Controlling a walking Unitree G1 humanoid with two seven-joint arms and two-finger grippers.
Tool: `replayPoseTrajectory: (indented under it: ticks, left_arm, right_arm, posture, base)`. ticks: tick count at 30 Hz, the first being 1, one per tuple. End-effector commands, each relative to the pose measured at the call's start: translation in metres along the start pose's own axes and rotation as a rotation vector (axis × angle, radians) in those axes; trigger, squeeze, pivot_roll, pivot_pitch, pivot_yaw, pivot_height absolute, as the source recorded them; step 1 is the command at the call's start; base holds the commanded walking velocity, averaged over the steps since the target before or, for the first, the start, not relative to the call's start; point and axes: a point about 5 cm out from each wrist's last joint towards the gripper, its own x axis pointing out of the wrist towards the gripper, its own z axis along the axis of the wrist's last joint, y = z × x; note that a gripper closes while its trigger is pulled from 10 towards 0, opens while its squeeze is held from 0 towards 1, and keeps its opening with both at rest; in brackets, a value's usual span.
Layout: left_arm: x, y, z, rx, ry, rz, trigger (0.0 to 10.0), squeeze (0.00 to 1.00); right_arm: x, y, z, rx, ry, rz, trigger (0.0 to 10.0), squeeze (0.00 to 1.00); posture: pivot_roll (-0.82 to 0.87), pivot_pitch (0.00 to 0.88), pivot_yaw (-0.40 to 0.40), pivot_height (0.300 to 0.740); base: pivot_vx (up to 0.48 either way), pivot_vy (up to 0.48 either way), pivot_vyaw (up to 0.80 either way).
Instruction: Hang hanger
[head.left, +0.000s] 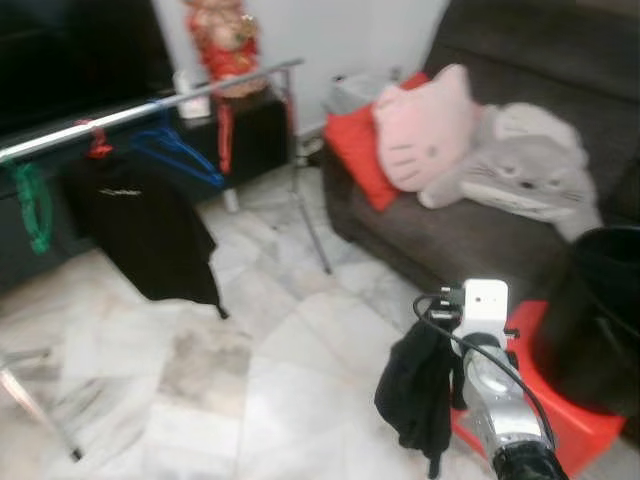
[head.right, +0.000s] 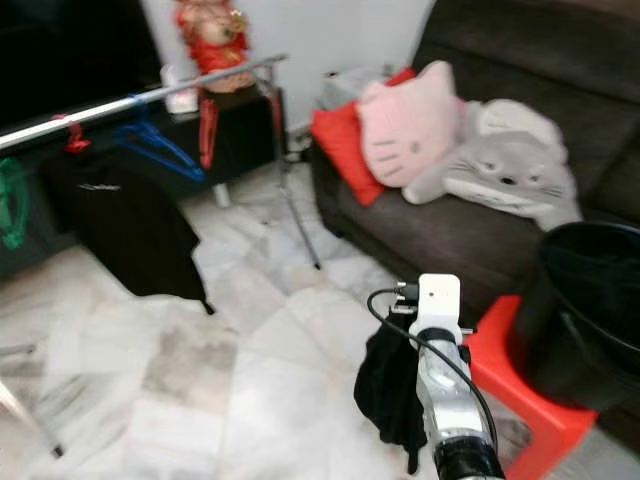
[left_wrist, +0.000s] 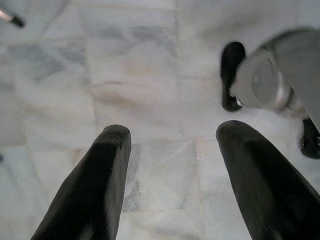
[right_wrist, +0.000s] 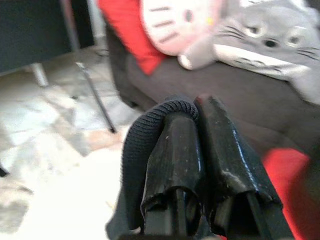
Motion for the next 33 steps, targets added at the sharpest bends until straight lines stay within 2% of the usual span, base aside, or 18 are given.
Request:
replayPoseTrajectory:
  ticks: [1, 22, 33]
  left_arm:
    - [-0.001, -0.002, -0.008, -0.008, 0.022, 0.000, 10.0, 0.00]
    - [-0.001, -0.002, -0.006, -0.023, 0.019, 0.013, 10.0, 0.00]
    - [-0.001, -0.003, -0.005, -0.017, 0.015, 0.014, 10.0, 0.00]
  right_arm:
    - [0.002, -0.007, 0.007, 0.006, -0.030, -0.021, 10.0, 0.00]
    - [0.008, -0.012, 0.020, 0.001, -0.068, -0.026, 10.0, 0.00]
    - [0.006, -0.019, 0.019, 0.006, -0.078, -0.033, 10.0, 0.00]
  posture:
    - [-0.08, 0.000, 0.023, 0.740]
    - [-0.09, 0.000, 0.016, 0.740]
    - [-0.09, 0.000, 0.010, 0.740]
  base:
    - [0.000, 0.000, 0.79]
    - [0.000, 0.000, 0.79]
    - [0.000, 0.000, 0.79]
